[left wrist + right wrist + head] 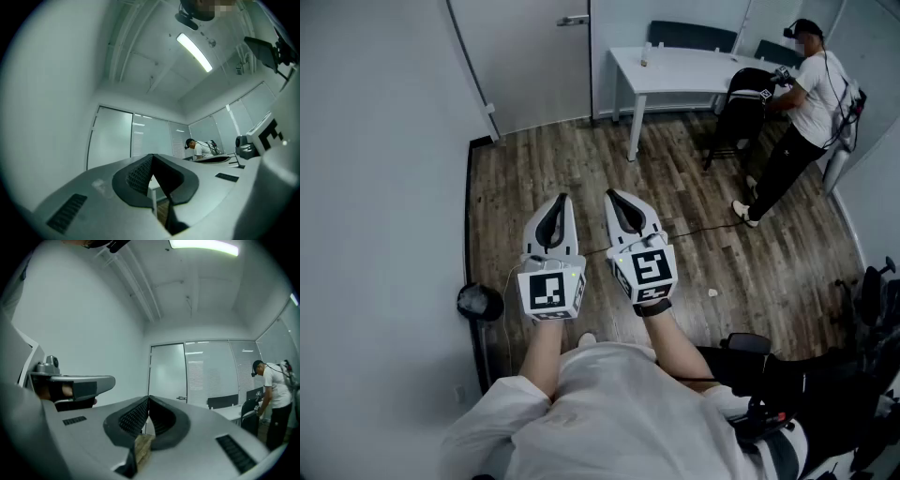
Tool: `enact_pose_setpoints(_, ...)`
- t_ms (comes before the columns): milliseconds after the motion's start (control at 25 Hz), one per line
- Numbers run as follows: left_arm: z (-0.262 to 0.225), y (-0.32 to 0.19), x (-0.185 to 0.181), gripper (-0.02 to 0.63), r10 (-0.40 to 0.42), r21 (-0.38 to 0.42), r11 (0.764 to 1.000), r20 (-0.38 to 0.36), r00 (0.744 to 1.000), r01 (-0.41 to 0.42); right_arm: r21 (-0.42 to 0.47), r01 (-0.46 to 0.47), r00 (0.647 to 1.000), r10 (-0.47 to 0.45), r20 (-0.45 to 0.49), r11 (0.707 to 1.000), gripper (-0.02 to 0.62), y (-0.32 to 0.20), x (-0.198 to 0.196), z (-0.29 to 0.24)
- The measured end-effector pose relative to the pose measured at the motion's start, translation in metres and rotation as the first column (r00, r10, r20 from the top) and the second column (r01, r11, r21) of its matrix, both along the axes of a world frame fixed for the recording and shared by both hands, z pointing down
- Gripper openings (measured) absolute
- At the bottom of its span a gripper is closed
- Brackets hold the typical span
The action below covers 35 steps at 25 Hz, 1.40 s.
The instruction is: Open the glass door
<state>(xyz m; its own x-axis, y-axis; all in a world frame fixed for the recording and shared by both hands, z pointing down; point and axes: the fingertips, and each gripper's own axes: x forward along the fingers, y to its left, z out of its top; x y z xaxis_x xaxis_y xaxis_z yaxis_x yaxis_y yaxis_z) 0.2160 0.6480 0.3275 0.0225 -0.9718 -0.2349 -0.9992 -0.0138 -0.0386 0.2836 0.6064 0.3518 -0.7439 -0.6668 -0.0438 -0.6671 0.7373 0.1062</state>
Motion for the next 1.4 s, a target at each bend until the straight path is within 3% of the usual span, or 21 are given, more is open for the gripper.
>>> enact_pose_setpoints(200,0.008,-0.004,-0.023,0.002,0.005,-0.038,0.999,0.003,1.000,-0.004,-0.040,-0.051,0.998,0.052,0.026,0.998,0.003,-0.005,-0.017,0.000)
enact_pose_setpoints(400,0.044,0.001,-0.069,0.002,-0.077,-0.144,0.986,0.056,0.995,0.084,-0.079,-0.066,0.998,0.067,0.006,0.995,0.002,0.005,-0.051,0.028)
enact_pose_setpoints(560,0.051,0.003,-0.079,0.002,-0.027,-0.110,0.993,0.023,0.999,0.029,-0.029,-0.055,0.997,0.054,-0.047,0.998,0.002,0.020,-0.067,0.032)
enact_pose_setpoints(720,0.062,-0.002,-0.084,0.002,0.007,-0.092,0.996,-0.052,0.999,-0.012,-0.075,-0.096,0.995,0.095,-0.021,0.993,0.002,0.024,-0.064,0.041)
enact_pose_setpoints(840,0.065,-0.010,-0.074,0.002,0.050,-0.078,0.995,-0.144,0.988,-0.062,-0.142,-0.070,0.995,0.079,0.061,0.987,0.002,0.014,-0.049,0.042)
enact_pose_setpoints(920,0.062,-0.022,-0.066,0.002,0.065,-0.067,0.995,-0.167,0.984,-0.077,-0.155,-0.061,0.992,0.077,0.098,0.986,0.002,-0.002,-0.037,0.037)
enact_pose_setpoints(1160,0.070,-0.069,-0.038,0.002,0.043,-0.109,0.992,-0.124,0.991,-0.057,-0.147,-0.071,0.991,0.086,0.101,0.987,0.002,-0.048,-0.006,0.041)
enact_pose_setpoints(1400,0.034,-0.121,0.015,0.002,0.049,-0.053,0.997,-0.067,0.997,-0.053,-0.048,-0.035,0.994,0.039,0.100,0.998,0.002,-0.104,0.030,0.003)
